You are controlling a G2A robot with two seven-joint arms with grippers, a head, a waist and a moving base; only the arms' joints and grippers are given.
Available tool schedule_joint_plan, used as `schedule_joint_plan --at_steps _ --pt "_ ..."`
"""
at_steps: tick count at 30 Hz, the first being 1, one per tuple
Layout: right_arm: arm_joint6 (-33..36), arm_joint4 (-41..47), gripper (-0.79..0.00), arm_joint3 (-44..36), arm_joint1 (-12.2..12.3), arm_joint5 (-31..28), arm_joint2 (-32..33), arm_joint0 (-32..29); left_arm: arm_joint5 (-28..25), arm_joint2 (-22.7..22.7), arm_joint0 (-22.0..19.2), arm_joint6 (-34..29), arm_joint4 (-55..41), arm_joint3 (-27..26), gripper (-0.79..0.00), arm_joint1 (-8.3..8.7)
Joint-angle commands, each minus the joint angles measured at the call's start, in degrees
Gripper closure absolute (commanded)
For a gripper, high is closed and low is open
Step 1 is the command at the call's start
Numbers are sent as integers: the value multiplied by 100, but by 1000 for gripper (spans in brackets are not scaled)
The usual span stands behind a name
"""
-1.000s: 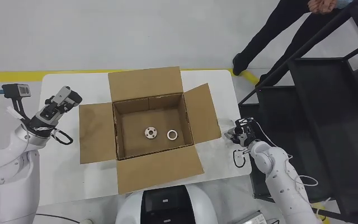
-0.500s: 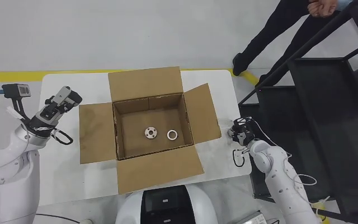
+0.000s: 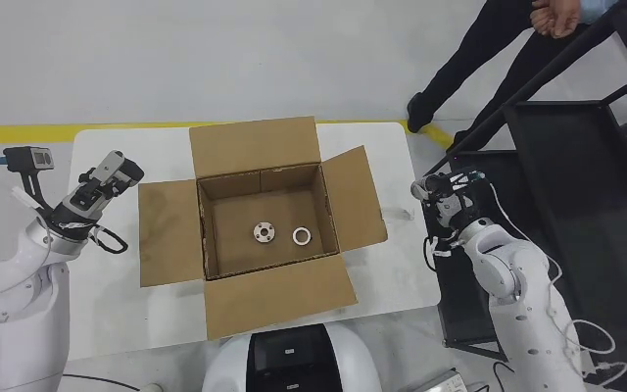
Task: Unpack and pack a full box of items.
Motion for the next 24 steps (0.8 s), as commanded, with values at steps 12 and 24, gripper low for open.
schedule_joint_plan --at_steps 12,24 --pt "-118 492 0 -567 -20 -745 -850 581 0 0 0 0 0 0 -785 0" --pt "-311 374 0 -550 -36 -988 -1316 879 0 0 0 0 0 0 -785 0"
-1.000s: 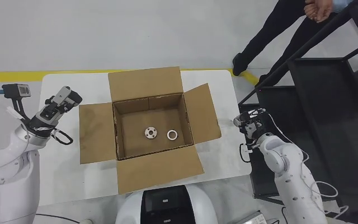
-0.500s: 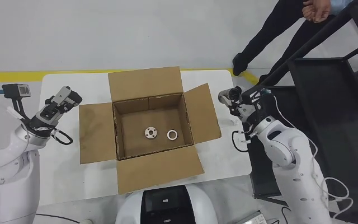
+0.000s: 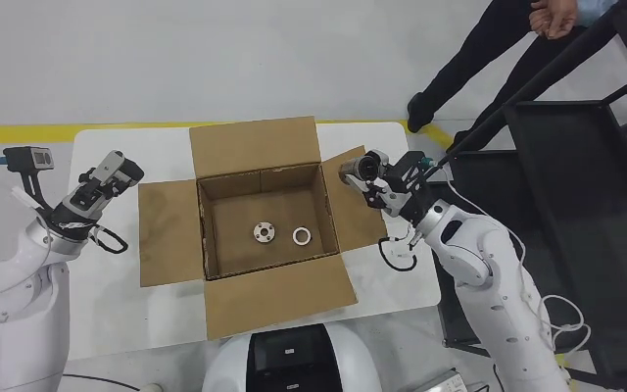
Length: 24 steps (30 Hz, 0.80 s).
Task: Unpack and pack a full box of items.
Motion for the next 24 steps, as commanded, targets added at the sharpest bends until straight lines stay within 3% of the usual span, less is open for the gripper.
schedule_joint_plan --at_steps 1,12,18,24 --pt "1 1 0 0 0 1 0 0 0 0 0 0 0 0 -785 0" --pt "-44 -10 0 3 -4 51 -31 -8 0 0 0 0 0 0 -785 0" --pt "-10 56 0 368 -71 -233 -861 654 0 0 0 0 0 0 -785 0" --pt "67 -14 0 1373 -234 -316 -1973 1603 0 0 0 0 0 0 -785 0"
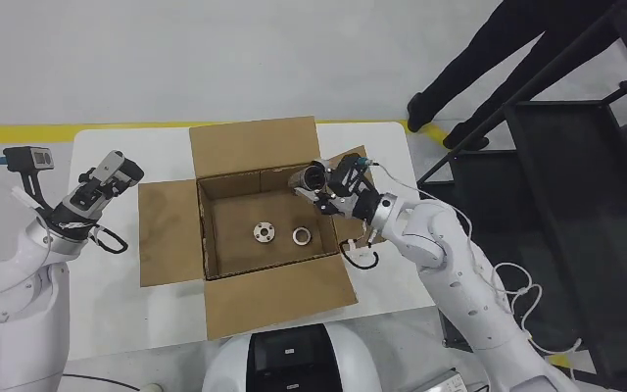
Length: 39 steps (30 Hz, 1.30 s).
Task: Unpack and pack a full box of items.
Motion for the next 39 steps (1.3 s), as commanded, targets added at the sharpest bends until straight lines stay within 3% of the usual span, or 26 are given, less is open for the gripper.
schedule_joint_plan --at_steps 1,14,27,39 --pt "54 -136 0 369 -48 -60 -341 299 0 0 0 0 0 0 -785 0" --pt "-260 -486 0 2134 -353 22 -1514 1234 0 0 0 0 0 0 -785 0" --pt "-201 -998 0 3117 -588 -51 -2182 1831 0 0 0 0 0 0 -785 0" --pt "-166 -1599 0 3835 -830 332 -2658 2269 0 0 0 0 0 0 -785 0"
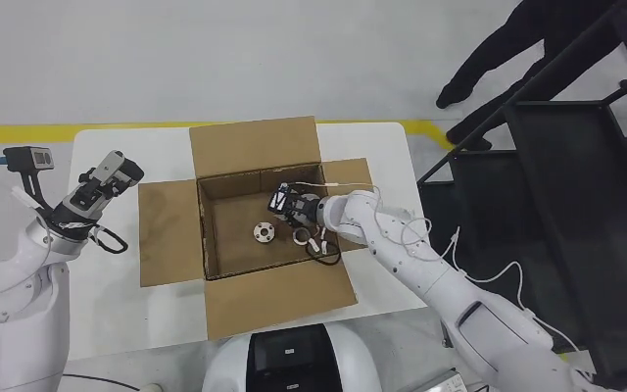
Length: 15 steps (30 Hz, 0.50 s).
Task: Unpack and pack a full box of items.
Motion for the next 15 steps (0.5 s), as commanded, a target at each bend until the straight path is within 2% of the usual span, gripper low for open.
schedule_joint_plan --at_steps 1,6,7,8,9,15 --pt "11 -101 0 69 -31 28 -55 51 0 0 0 0 0 0 -785 0" --pt "-77 -124 0 214 -91 105 -90 93 0 0 0 0 0 0 -785 0" --pt "-80 -121 -105 229 -101 99 -98 89 0 0 0 0 0 0 -785 0" --pt "-80 -119 -363 232 -110 88 -106 85 0 0 0 0 0 0 -785 0" --pt "-73 -104 -785 234 -119 76 -109 80 0 0 0 0 0 0 -785 0" --pt "-30 -83 -785 26 -132 17 -45 73 0 0 0 0 0 0 -785 0"
